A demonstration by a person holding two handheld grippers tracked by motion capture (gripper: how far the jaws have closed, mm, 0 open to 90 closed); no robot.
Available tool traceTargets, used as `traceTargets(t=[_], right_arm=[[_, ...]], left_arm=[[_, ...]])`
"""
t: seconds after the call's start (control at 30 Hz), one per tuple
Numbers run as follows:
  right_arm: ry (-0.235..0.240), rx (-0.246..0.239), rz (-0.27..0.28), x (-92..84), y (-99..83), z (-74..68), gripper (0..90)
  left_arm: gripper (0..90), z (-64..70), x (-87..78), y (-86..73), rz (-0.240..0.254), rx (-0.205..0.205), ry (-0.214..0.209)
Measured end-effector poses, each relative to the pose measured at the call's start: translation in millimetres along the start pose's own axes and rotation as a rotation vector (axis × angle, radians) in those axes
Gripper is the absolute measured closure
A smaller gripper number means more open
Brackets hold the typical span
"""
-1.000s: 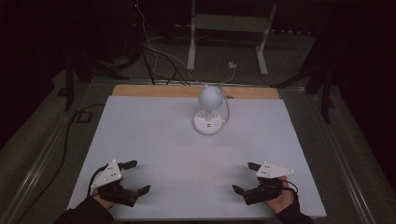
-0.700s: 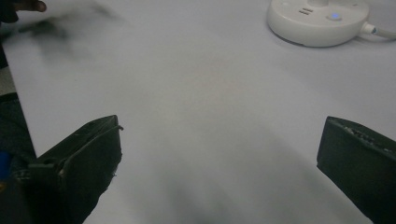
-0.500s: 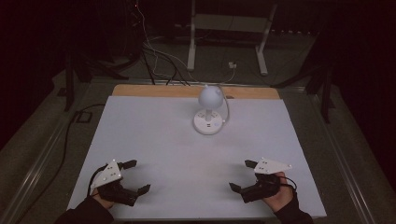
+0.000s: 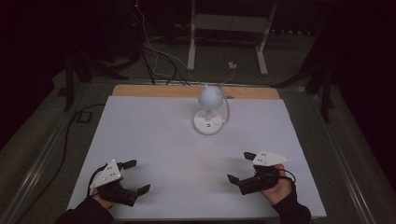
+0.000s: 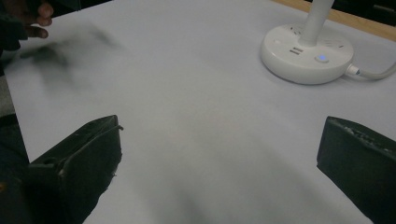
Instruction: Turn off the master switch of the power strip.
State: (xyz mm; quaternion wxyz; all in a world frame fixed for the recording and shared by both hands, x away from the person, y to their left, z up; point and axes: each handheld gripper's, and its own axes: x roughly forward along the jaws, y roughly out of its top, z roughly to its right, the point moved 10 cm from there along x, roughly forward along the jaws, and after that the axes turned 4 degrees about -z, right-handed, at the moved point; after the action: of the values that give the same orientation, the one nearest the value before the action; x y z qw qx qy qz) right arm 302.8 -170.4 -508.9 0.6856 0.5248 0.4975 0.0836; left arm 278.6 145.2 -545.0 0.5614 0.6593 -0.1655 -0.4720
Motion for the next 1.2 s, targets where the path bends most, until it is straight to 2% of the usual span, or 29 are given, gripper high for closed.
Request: traceTargets(t=[0.53,1.2], right_arm=[[-0.035,0.011,0.008,3.2,19.3,11.7,0.0],[-0.060,0.036,0.024,24.2,45.0,32.9,0.0]], left_arm=[[0.4,0.5,-1.0,1.1,0.009,-0.004,-0.007],[0.4,1.1,-1.4,1.8,0.012,-0.006,-0.010]])
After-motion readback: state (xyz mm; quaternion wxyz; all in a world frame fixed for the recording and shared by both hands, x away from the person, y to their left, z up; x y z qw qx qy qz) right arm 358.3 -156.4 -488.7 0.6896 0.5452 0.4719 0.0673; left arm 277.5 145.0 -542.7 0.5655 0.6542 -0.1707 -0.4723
